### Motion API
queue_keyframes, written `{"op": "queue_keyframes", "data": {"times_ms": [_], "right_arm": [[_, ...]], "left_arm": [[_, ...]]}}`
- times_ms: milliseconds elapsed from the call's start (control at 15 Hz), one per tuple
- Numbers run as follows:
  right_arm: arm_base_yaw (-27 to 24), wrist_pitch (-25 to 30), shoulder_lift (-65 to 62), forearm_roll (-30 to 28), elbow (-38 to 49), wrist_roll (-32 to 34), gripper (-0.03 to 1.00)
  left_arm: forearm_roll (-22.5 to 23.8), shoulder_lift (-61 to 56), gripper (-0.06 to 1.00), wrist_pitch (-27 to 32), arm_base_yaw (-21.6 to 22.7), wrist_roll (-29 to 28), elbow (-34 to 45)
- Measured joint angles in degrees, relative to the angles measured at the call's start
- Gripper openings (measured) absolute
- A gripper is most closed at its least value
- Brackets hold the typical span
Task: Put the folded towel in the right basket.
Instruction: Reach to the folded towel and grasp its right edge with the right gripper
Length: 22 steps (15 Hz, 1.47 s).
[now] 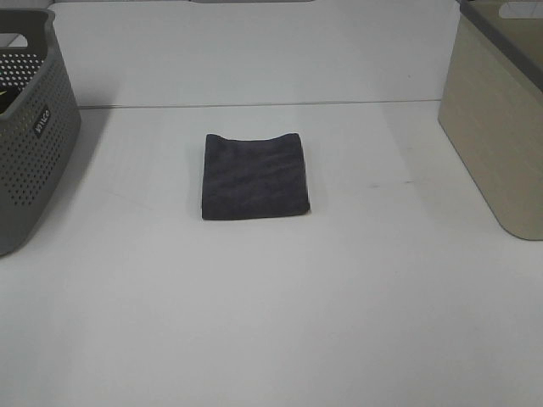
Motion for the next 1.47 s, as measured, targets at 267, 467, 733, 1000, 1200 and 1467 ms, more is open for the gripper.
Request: {"op": "queue_keyframes", "data": {"times_ms": [267, 467, 733, 1000, 1200, 1467], "right_arm": [[0.00, 0.00, 0.00, 0.00, 0.00, 0.00, 0.77], [0.00, 0.00, 0.00, 0.00, 0.00, 0.00, 0.77], [0.00, 0.00, 0.00, 0.00, 0.00, 0.00, 0.77], [0.00, 0.00, 0.00, 0.00, 0.00, 0.00, 0.77], [0.00, 0.00, 0.00, 0.00, 0.00, 0.00, 0.77], [0.00, -0.29, 1.38, 0.00, -0.23, 0.40, 0.77]], "left_arm": [[0.00, 0.00, 0.99, 0.00, 0.00, 0.00, 0.00], [0.00, 0.00, 0.99, 0.00, 0.00, 0.00, 0.00], [0.00, 0.00, 0.99, 0.00, 0.00, 0.00, 0.00], [0.00, 0.00, 0.99, 0.00, 0.00, 0.00, 0.00], [0.00, 0.00, 0.99, 0.00, 0.00, 0.00, 0.00], [0.00, 0.00, 0.99, 0.00, 0.00, 0.00, 0.00]]}}
